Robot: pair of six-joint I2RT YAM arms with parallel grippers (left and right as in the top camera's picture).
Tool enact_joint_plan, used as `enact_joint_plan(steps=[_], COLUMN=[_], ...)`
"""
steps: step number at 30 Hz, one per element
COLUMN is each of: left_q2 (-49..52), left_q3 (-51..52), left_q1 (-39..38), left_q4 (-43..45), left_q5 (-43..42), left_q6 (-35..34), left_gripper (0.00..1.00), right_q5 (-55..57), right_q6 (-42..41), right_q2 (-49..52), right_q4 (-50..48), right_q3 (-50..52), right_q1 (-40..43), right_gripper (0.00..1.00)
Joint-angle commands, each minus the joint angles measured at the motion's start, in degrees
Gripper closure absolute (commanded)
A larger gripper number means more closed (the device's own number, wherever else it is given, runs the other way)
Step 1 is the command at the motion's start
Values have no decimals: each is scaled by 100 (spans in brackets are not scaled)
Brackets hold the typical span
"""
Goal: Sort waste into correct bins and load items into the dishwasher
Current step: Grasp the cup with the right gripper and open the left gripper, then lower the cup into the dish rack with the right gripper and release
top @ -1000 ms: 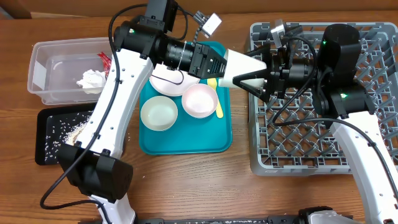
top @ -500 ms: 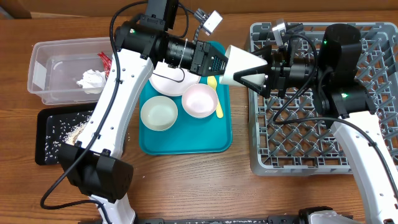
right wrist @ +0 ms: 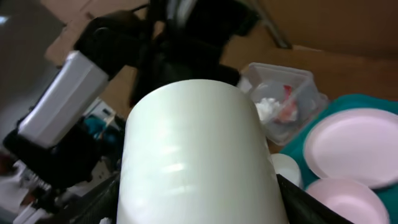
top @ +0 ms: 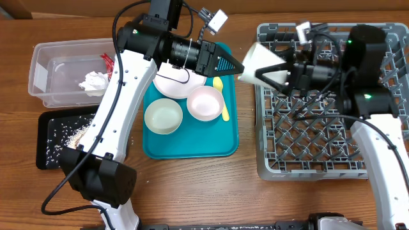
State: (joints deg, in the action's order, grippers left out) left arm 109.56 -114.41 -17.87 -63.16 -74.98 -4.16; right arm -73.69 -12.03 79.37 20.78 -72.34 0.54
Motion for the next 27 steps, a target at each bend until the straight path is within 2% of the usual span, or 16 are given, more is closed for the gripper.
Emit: enact_joint_plan(steps=[1,7,11,15,19,27], left_q2=[-50,-50,-50,-50,-48,-48], left_q3=[-76,-76,-76,-76,-76,-76], left_q1=[105,146,129,118,118,96], left_q4=[2,-2,-26,-140,-234,-345], left_q5=[153,1322,2494,3397,3862,4260], left_q6=[-15,-155,-234,-323,-317,-317], left_gripper=[78,79,78,78,77,79], right_q5=[372,2402,4371,5871,6551,6876], right_q6=[0,7,44,-195,-452,-557], right_q2=[-90,-501,-782,-833,-817,-177], right_q4=[310,1534,2809,4129,5130,6452], right_q3=[-48,-57,-286,-726,-990,-979], right_q1=[426,699,640,579,579,579], right_gripper=[34,33,33,32,33,32])
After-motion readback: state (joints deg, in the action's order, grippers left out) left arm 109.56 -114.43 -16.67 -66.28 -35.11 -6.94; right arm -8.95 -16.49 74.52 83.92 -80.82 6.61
